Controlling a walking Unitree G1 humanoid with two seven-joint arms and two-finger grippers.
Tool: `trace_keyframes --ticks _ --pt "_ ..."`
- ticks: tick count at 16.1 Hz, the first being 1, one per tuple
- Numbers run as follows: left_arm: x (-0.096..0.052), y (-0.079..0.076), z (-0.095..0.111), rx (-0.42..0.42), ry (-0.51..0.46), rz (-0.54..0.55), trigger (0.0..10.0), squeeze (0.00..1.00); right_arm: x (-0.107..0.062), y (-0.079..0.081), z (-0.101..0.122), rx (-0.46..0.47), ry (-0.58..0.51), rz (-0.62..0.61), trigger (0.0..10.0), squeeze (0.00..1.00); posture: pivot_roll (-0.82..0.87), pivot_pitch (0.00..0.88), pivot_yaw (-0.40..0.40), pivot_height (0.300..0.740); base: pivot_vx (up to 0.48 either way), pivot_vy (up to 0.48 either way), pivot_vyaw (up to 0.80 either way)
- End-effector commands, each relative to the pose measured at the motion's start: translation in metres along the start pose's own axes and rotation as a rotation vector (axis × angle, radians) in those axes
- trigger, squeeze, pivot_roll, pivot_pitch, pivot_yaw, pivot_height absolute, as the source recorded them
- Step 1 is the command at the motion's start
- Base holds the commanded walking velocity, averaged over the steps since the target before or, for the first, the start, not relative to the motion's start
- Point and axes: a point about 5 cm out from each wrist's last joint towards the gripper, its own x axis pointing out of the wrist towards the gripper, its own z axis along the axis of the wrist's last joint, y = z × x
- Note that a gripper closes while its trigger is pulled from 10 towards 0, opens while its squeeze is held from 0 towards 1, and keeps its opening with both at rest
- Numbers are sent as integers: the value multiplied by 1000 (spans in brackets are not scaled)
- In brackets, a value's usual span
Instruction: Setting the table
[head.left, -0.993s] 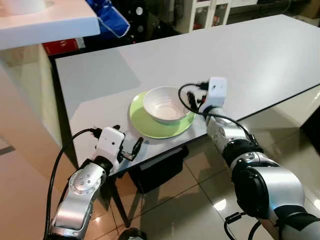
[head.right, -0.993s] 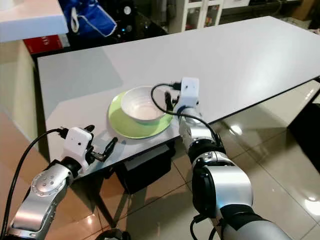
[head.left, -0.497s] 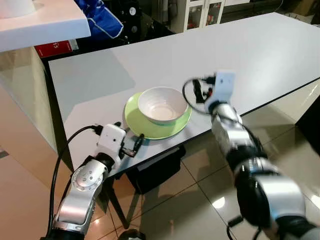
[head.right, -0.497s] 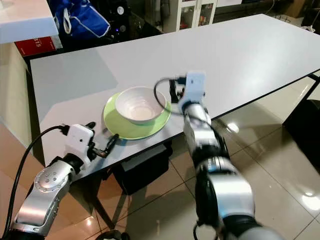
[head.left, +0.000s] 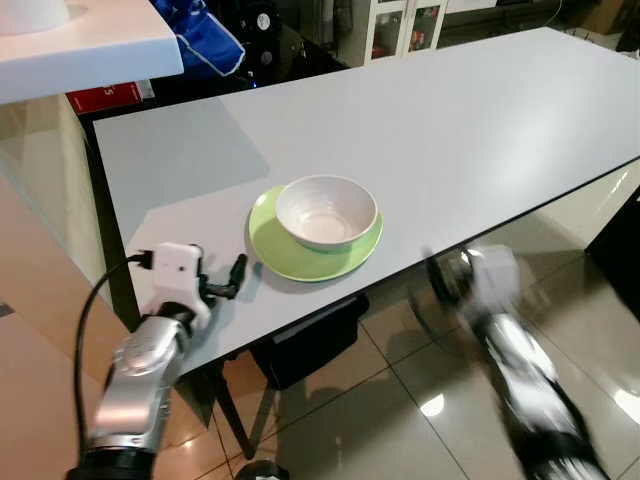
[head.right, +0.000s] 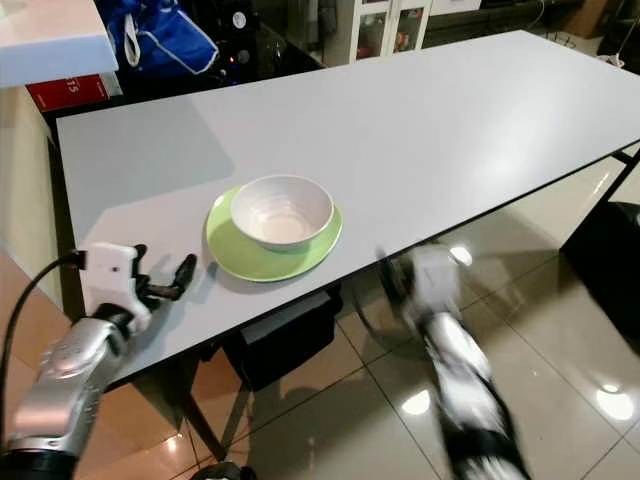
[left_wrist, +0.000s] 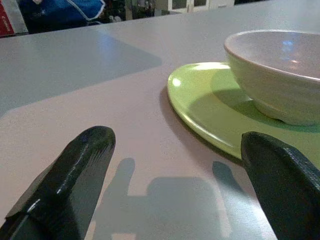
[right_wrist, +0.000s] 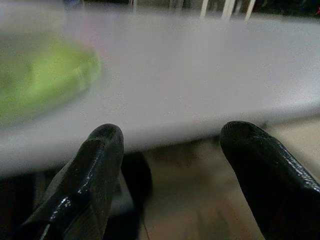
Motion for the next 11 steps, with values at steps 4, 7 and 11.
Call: trace_keyframes --ticks 4,7,11 --pt "-28 21 -30 -18 63 -18 10000 0 -32 -7 -30 -37 107 48 10000 0 82 0 -15 740 0 0 0" --pt "-42 16 -45 -33 82 -29 10000 0 -28 13 -27 -15 80 116 10000 0 84 0 -33 740 0 0 0" --pt "-52 -17 -60 -151 113 -148 10000 0 -18 21 -18 -14 58 151 10000 0 70 0 -27 740 0 0 0"
